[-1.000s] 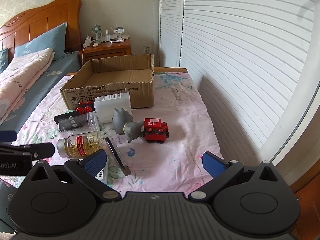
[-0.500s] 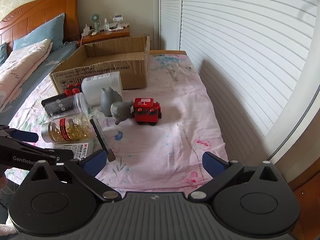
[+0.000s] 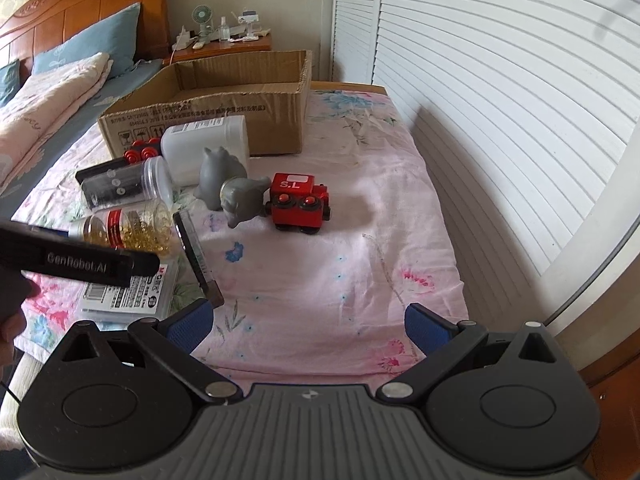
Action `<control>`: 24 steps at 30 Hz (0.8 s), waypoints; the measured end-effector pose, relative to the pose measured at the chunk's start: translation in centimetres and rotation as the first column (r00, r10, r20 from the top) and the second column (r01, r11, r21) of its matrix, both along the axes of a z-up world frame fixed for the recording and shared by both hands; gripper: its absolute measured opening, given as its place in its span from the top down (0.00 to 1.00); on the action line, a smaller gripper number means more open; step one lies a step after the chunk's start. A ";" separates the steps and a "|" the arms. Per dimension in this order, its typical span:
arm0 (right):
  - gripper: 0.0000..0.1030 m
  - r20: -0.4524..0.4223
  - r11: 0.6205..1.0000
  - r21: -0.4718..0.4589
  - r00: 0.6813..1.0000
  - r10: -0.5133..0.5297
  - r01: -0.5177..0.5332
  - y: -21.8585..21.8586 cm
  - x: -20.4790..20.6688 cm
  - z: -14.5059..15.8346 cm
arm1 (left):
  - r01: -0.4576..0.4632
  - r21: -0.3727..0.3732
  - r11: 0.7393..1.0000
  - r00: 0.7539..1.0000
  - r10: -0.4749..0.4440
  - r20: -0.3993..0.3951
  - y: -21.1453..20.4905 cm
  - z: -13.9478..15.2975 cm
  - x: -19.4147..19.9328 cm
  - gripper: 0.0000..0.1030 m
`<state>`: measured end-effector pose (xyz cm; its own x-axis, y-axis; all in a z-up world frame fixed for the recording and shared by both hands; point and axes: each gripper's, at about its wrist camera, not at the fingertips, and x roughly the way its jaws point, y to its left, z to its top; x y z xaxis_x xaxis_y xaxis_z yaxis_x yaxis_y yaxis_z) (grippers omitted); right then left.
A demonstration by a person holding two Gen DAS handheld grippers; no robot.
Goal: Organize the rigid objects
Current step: 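Grasp the capsule bottle with the left tool while the right tool grasps the refill pack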
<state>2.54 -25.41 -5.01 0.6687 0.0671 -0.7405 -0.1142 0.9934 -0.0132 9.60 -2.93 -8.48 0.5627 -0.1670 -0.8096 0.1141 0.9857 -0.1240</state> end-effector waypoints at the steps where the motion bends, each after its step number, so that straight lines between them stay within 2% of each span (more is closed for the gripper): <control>1: 0.00 0.000 1.000 -0.008 1.000 0.006 -0.006 0.2 0.0 -0.1 | 0.000 -0.012 1.000 1.000 0.000 0.001 0.0 0.1 0.1 0.01; 7: 0.00 0.005 0.997 -0.031 0.998 0.065 -0.064 1.7 -0.1 0.1 | -0.018 0.009 1.000 1.000 0.018 0.019 -0.3 0.1 1.3 0.01; 9: 0.00 0.001 0.995 -0.036 0.995 0.098 -0.098 2.5 -0.2 0.0 | -0.026 -0.016 1.000 1.000 0.026 0.016 0.2 0.0 1.4 0.01; 14: 0.00 -0.040 0.983 -0.017 0.983 0.182 -0.182 4.1 0.0 -0.9 | -0.044 -0.007 0.999 0.999 0.044 0.026 1.7 0.0 1.0 0.01; 18: 0.00 -0.085 0.964 0.037 0.960 0.266 -0.264 5.4 0.2 -1.6 | -0.037 0.032 0.999 0.999 0.035 0.038 3.0 0.1 0.6 0.01; 21: 0.00 -0.116 0.944 0.072 0.937 0.329 -0.323 6.5 0.3 -2.0 | -0.023 0.028 0.999 0.999 0.022 0.040 4.2 0.1 0.1 0.01; 24: 0.00 -0.145 0.933 0.048 0.922 0.359 -0.356 8.0 0.3 -2.7 | -0.006 0.009 1.000 0.999 0.006 0.036 5.2 0.0 0.0 0.01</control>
